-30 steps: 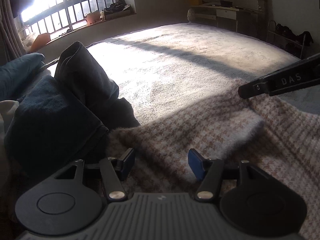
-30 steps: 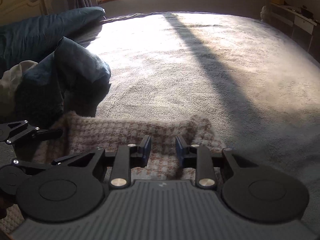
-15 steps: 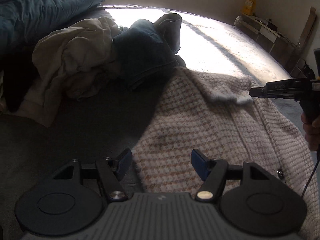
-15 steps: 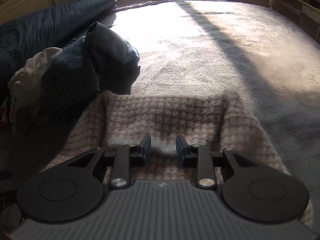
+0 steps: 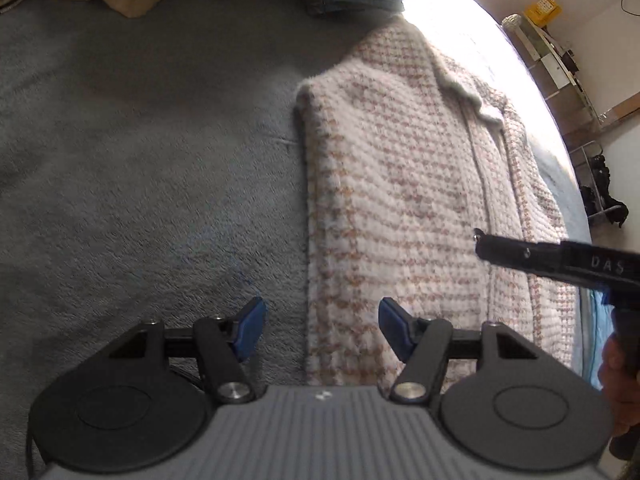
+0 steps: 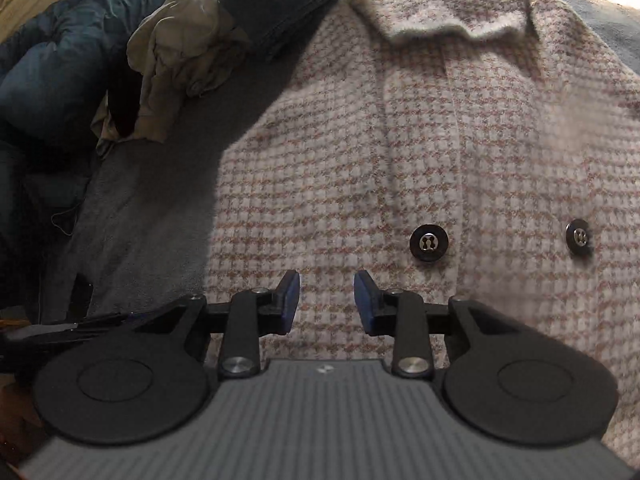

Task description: Fold clothes

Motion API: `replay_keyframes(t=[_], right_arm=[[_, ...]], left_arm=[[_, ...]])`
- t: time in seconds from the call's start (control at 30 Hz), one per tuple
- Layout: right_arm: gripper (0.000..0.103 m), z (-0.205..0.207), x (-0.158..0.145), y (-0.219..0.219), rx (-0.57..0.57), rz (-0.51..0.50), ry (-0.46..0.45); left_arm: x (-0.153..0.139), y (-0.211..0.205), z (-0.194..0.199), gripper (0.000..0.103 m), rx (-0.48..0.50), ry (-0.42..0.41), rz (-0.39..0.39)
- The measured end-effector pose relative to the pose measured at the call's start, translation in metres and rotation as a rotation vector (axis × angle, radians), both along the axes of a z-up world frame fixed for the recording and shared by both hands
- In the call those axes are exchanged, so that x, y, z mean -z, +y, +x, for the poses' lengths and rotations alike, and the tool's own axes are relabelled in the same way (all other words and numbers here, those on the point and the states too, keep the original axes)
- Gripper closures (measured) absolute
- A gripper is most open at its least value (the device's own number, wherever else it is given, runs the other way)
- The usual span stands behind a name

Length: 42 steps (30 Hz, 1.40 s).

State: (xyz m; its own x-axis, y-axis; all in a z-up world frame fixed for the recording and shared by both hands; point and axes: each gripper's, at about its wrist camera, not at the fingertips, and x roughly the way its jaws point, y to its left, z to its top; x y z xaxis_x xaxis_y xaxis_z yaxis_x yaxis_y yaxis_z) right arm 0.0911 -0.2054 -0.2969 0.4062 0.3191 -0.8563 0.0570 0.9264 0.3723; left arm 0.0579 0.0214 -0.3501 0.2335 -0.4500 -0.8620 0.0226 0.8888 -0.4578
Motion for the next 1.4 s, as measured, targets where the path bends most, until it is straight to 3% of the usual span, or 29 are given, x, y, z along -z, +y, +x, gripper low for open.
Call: replay_keyframes(t=[0.07,0.2,0.3,0.67,1.13,1.2,1.27,1.4], right_arm=[[0.072,0.013,-0.002,0.005,-0.019,0.001,0.000],[0.051,0.030,-0.012,0.021,-0.073,-0.014,0.007],[0.044,0.038,-0.008,0.039,-0.115,-0.032,0.046],[0.037,0.057,0.020,0.121,-0.291,-0.223,0.125],[0.032,0.067,0.023,0.116,-0.258,-0.242,0.162],[0.031,0.067,0.024,0.116,-0.262,-0.239,0.168],[0.031,0.065,0.026,0.122,-0.281,-0.249,0.173],[0.030,0.061,0.026,0.135,-0.324,-0.291,0.152]], left_arm=[[0.009,-0.005,-0.009,0.044,-0.003,0.029,-0.018],[0.013,-0.017,-0.033,0.044,0.014,0.039,-0.031],[0.011,-0.022,-0.047,0.044,0.014,0.035,-0.029],[0.009,-0.008,-0.058,0.049,0.015,0.002,-0.069],[0.017,0.003,-0.080,0.048,0.012,0.063,-0.195],[0.018,0.004,-0.084,0.051,0.014,0.072,-0.212],[0.017,0.004,-0.088,0.068,0.016,0.074,-0.222],[0.003,-0.005,-0.099,0.080,0.049,-0.003,-0.191]])
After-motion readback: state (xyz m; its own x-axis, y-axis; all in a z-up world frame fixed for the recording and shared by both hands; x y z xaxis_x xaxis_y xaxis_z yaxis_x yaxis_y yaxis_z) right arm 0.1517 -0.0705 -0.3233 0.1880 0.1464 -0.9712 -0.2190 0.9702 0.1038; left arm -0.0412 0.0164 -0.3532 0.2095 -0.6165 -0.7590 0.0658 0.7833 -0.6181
